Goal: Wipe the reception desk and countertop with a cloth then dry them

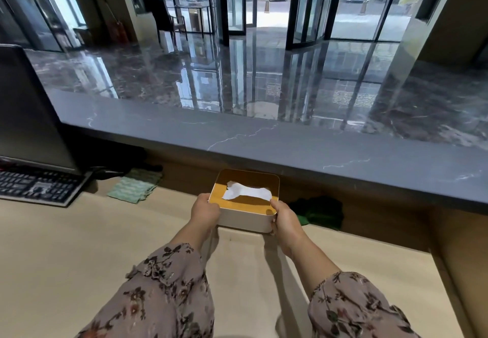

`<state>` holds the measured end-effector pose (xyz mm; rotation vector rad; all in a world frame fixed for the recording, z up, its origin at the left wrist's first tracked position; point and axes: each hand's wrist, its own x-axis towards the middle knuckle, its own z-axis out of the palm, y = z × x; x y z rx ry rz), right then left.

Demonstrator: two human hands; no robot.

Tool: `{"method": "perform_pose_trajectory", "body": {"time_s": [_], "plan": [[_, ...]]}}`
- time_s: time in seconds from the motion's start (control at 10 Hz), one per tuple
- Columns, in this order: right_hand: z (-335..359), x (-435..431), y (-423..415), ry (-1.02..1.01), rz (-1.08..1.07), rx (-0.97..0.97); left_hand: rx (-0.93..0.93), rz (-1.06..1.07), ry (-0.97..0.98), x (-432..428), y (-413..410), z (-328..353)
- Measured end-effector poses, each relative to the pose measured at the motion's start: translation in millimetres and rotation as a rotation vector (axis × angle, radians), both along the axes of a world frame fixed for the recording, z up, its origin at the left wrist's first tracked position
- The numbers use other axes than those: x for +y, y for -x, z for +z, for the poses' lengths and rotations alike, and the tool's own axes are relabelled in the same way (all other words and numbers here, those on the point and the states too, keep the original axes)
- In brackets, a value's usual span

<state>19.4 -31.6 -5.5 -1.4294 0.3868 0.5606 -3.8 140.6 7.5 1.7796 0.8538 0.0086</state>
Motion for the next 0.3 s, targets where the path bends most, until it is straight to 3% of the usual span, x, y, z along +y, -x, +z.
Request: {"method": "perform_pose_trajectory", "body": {"time_s": [0.3], "plan": [[6, 8, 12, 0.12, -0.027, -0.016, 0.078, -0.105, -0.008, 2, 14, 21]]}}
